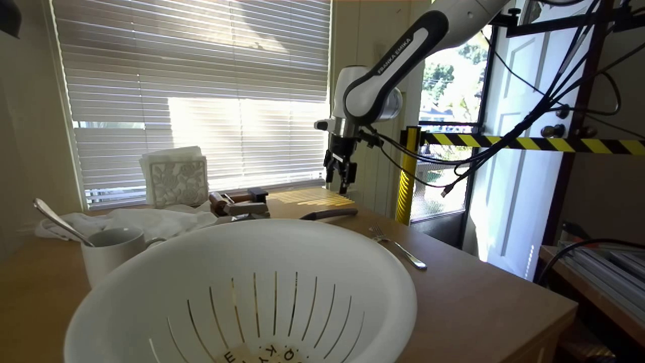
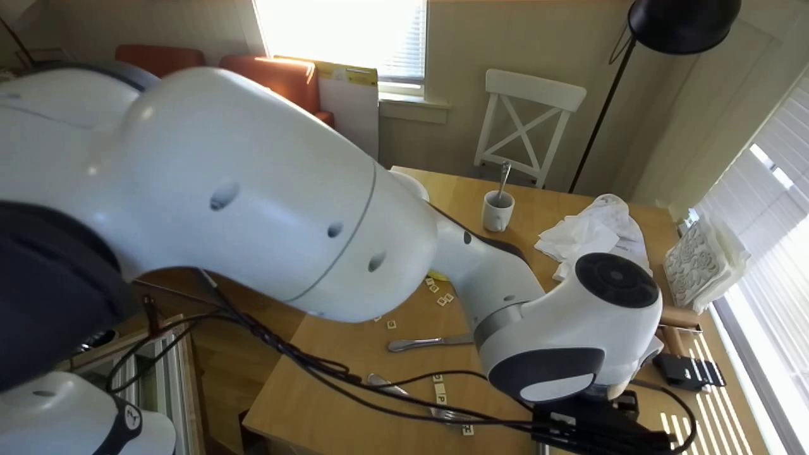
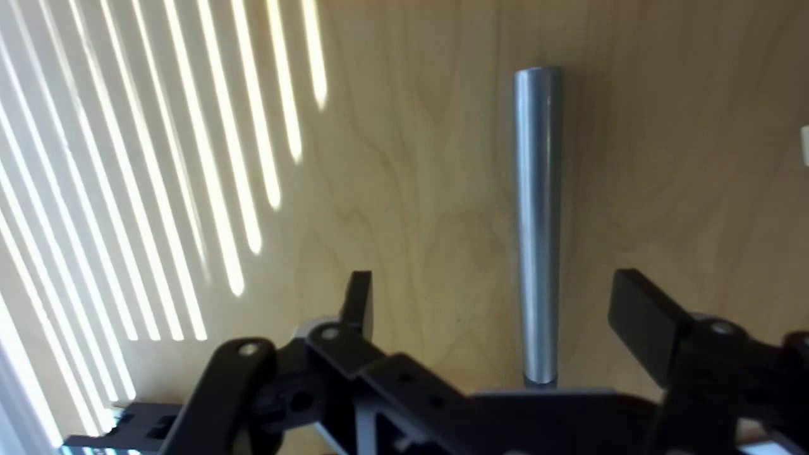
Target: Use the spatula to move the contents on the table to the left
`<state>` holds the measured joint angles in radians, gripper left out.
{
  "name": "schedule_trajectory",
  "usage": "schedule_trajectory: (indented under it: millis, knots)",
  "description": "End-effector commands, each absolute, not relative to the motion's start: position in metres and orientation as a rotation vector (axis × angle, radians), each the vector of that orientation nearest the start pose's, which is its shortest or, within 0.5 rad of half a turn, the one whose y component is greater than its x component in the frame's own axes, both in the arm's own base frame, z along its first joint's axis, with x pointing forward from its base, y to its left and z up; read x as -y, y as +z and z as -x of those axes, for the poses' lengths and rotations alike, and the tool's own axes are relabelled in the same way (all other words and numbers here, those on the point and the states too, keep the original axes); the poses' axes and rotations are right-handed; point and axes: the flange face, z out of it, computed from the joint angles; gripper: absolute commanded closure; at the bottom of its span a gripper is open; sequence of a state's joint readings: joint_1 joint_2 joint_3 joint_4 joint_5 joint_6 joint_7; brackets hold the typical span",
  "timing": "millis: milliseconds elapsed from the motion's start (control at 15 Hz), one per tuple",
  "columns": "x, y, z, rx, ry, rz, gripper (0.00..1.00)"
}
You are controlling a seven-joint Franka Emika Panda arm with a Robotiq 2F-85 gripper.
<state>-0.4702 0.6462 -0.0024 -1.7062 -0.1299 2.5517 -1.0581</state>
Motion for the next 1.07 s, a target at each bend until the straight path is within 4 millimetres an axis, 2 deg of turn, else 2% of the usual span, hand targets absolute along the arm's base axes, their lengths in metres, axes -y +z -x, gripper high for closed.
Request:
schedule_trajectory:
  millis: [0,200,400,667,867,933,1000]
  knots:
    - [0.294,0.281,-0.596,0.814,-0.027,3.203,0.00]
    - [0.266,0.303,-0.579,0.568,0.043,3.207,0.00]
    - [0.231,0.310,-0.545,0.329,0.121,3.199,0.00]
    - [0.210,0.306,-0.476,0.036,0.227,3.128,0.00]
    - [0.195,0.298,-0.420,-0.119,0.229,2.998,0.00]
    - [0.210,0.292,-0.461,-0.020,0.254,3.067,0.00]
    - [0.208,0.291,-0.450,-0.033,0.261,3.056,0.00]
